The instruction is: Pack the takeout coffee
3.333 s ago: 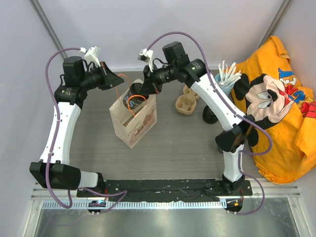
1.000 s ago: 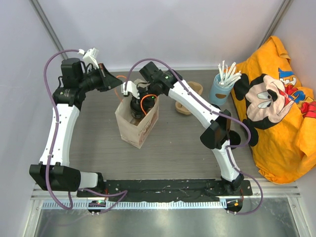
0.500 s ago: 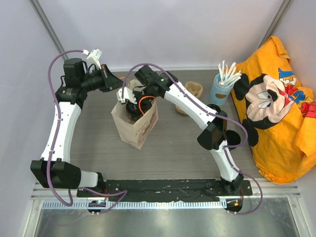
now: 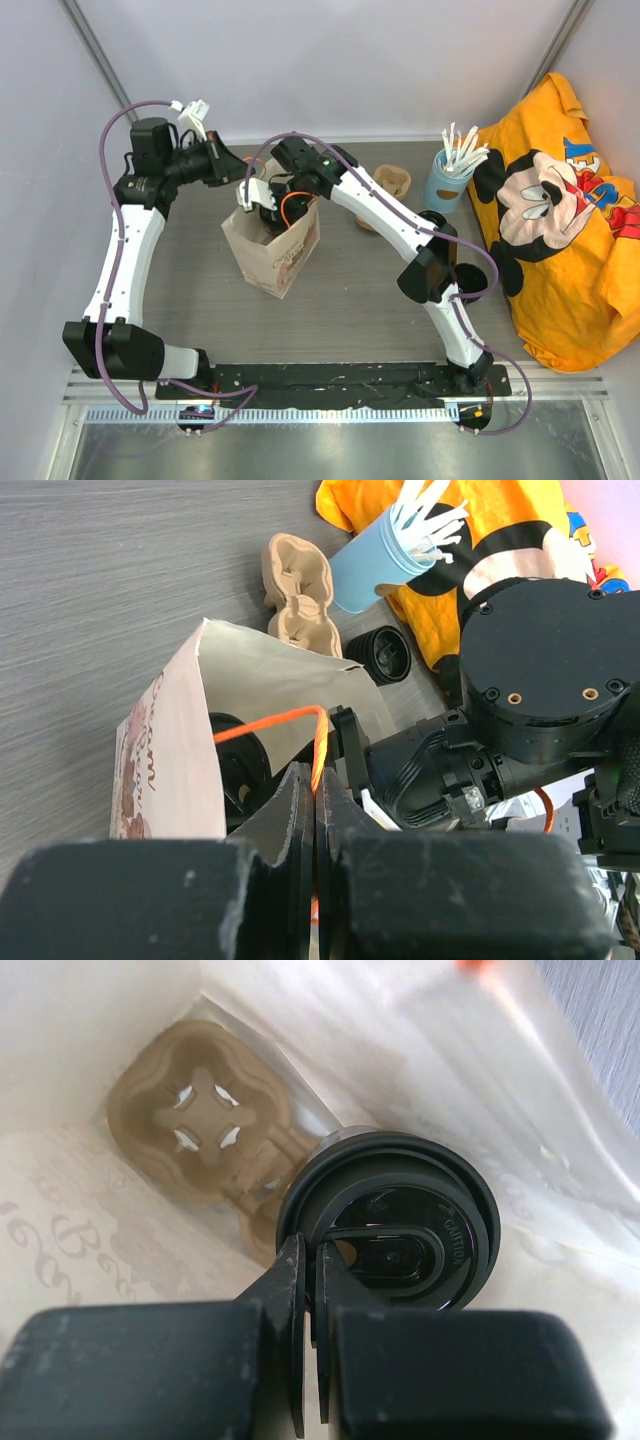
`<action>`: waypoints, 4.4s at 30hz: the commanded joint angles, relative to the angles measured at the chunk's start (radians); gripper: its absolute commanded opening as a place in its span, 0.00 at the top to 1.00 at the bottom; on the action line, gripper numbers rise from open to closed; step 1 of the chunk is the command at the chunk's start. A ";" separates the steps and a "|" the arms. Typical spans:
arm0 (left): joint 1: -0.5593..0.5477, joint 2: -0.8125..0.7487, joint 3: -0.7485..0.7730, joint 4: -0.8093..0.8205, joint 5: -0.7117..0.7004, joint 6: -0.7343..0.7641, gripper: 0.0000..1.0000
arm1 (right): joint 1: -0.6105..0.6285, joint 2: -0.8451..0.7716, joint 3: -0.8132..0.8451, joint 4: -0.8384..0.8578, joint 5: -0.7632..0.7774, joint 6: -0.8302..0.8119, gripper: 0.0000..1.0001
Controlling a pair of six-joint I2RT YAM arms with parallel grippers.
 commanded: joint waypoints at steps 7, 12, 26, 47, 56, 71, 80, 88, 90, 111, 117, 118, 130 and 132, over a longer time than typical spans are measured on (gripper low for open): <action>-0.002 0.002 0.046 -0.031 0.011 0.042 0.97 | 0.006 0.006 0.034 -0.068 0.071 -0.032 0.99; -0.002 0.004 0.046 -0.031 -0.003 0.042 0.95 | 0.009 0.009 0.036 -0.082 0.071 -0.037 0.99; -0.002 0.005 0.046 -0.028 -0.003 0.039 0.95 | 0.010 0.025 0.024 -0.089 0.074 -0.040 0.99; -0.002 0.019 0.058 -0.026 0.005 0.032 0.95 | 0.015 0.052 0.024 -0.149 0.107 -0.067 0.99; -0.002 0.017 0.055 -0.028 0.002 0.036 0.95 | 0.015 0.049 0.004 -0.119 0.102 -0.057 0.99; -0.002 0.013 0.053 -0.034 -0.004 0.039 0.95 | 0.012 0.048 -0.016 -0.113 0.088 -0.058 0.99; -0.002 0.010 0.055 -0.040 -0.013 0.045 0.96 | 0.010 0.048 -0.024 -0.111 0.087 -0.060 0.99; 0.000 0.011 0.058 -0.046 -0.047 0.048 0.96 | 0.010 0.029 -0.061 -0.116 0.088 -0.078 0.99; 0.000 0.013 0.059 -0.046 -0.050 0.049 0.96 | 0.010 0.032 -0.061 -0.116 0.093 -0.081 0.99; 0.000 0.013 0.066 -0.054 -0.052 0.051 0.95 | 0.010 0.063 -0.065 -0.128 0.094 -0.090 0.99; 0.000 0.016 0.067 -0.057 -0.050 0.051 0.95 | 0.010 0.066 -0.061 -0.143 0.100 -0.099 0.99; 0.000 0.016 0.069 -0.057 -0.049 0.051 0.95 | 0.010 0.069 -0.059 -0.145 0.102 -0.101 0.99; 0.000 0.022 0.072 -0.055 -0.047 0.048 0.94 | 0.010 0.081 -0.058 -0.149 0.100 -0.102 0.99; 0.000 0.024 0.072 -0.055 -0.047 0.046 0.94 | 0.010 0.084 -0.061 -0.149 0.100 -0.103 0.99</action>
